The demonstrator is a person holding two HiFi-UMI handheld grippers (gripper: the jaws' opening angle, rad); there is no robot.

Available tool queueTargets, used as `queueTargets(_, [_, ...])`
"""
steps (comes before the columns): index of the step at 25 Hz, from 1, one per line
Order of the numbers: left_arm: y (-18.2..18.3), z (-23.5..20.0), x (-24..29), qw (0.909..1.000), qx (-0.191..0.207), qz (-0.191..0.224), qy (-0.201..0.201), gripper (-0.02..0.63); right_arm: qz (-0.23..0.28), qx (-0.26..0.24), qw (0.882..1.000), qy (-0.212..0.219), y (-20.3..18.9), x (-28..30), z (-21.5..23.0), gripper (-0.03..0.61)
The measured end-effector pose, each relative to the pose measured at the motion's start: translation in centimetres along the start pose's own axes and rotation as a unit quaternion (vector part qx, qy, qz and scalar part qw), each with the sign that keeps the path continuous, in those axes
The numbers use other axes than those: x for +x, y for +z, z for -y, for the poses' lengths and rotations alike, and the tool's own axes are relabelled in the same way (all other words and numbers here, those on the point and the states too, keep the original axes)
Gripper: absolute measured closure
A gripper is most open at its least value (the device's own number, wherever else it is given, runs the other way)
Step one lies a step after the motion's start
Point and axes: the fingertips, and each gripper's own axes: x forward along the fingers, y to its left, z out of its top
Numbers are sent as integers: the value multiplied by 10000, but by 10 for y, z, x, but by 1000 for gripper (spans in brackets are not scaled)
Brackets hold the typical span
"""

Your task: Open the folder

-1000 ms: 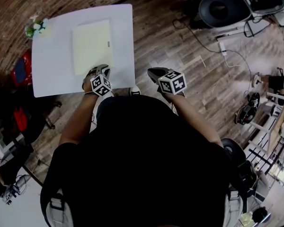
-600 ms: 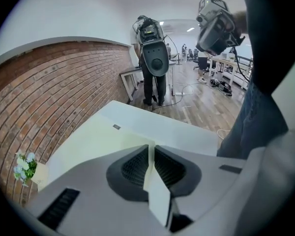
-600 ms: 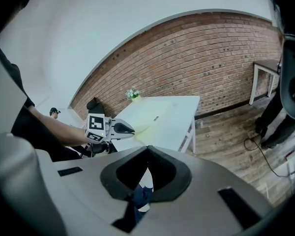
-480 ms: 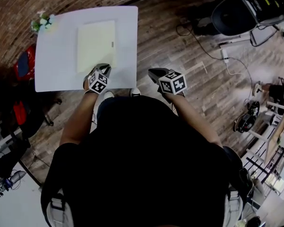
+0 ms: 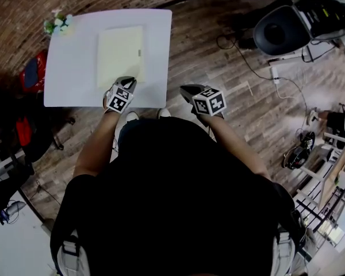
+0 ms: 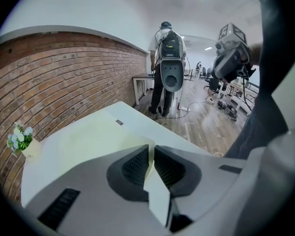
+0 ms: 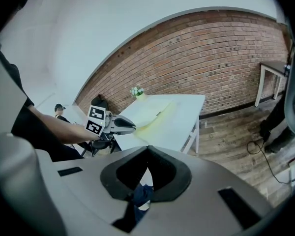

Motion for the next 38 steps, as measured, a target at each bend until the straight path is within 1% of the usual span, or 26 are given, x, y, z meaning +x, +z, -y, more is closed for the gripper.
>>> queueTargets(8, [1,-1,-9,9997,-201,84,141,575,-40,-116,9999,120,5,3,0,555])
queueTargets(10, [4,0,-12,9996,-235,76,167,575,-47,-147,9998,143,6,3,1,555])
queueTargets(13, [10,2,-15,9995,-187,139,212,575,-59,-175,9997,171,6,3,0,555])
queueTargets(18, [18,3,-25,9988,-349,237,248,575,-74,-224,9995,218,8,6,-2,555])
queueTargets(31, [36,5,-60,9966,-343,544,518,577,-113,-456,9984,327,13,6,-14,555])
queueTargets(34, [33,-2,-69,9948,-503,678,565,577,-133,-531,9978,366,16,15,-20,555])
queueTargets(38, [30,-12,-85,9910,-813,872,612,577,-165,-654,9969,417,24,26,-32,555])
